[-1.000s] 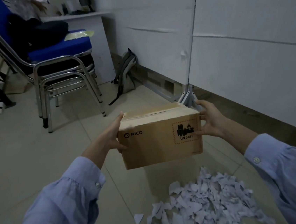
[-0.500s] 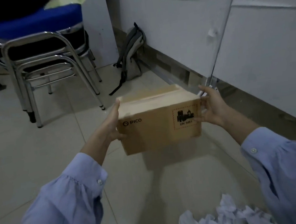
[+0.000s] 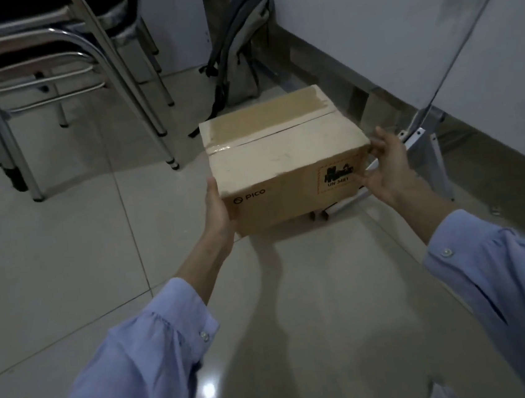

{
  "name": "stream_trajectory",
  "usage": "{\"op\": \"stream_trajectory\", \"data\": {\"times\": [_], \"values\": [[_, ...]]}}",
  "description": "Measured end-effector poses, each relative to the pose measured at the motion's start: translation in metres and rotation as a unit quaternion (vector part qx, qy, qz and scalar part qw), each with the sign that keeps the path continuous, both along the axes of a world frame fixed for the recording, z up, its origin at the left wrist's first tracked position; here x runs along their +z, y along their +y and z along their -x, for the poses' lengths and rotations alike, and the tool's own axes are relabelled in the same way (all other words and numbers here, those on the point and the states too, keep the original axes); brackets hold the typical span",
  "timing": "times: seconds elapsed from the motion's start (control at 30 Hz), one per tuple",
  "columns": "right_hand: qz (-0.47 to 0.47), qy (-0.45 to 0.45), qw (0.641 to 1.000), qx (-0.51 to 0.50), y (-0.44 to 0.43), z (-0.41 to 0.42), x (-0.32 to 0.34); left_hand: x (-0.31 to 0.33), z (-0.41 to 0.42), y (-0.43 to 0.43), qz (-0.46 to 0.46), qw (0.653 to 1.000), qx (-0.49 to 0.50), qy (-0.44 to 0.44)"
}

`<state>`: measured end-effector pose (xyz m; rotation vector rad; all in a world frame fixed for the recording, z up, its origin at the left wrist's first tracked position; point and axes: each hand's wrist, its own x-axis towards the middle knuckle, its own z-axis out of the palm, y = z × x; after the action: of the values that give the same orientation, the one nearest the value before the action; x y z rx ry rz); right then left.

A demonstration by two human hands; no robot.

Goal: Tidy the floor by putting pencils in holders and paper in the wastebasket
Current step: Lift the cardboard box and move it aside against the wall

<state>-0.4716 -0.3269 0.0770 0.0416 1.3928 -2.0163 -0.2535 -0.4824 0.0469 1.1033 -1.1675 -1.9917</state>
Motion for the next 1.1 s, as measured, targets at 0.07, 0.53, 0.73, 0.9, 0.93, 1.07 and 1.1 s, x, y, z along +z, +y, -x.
{"op": "stream_trajectory", "data": {"times": [0.07, 0.53, 0.73, 0.9, 0.93, 1.07, 1.1], "values": [[0.011, -0.001, 1.0, -0.02, -0.008, 0.008, -0.016, -0.017, 0.006, -0.004, 0.0, 1.0, -0.001, 0.012], [-0.207, 0.131, 0.969, -0.024, -0.045, 0.061, -0.097, -0.096, 0.062, -0.022, 0.045, 0.991, -0.012, -0.127], [-0.27, 0.177, 0.946, 0.003, -0.05, 0.092, -0.121, -0.122, 0.078, -0.011, 0.138, 0.978, -0.005, -0.155], [-0.253, 0.155, 0.955, -0.006, -0.05, 0.103, -0.136, -0.128, 0.099, -0.009, 0.238, 0.949, 0.015, -0.205], [-0.28, 0.17, 0.945, -0.011, -0.054, 0.107, -0.136, -0.126, 0.103, -0.013, 0.238, 0.949, 0.01, -0.209], [-0.418, 0.317, 0.851, 0.016, -0.069, 0.121, -0.126, -0.117, 0.124, -0.026, 0.221, 0.948, -0.027, -0.226], [-0.448, 0.384, 0.806, 0.043, -0.072, 0.123, -0.124, -0.116, 0.129, -0.026, 0.22, 0.947, -0.035, -0.231]]}}
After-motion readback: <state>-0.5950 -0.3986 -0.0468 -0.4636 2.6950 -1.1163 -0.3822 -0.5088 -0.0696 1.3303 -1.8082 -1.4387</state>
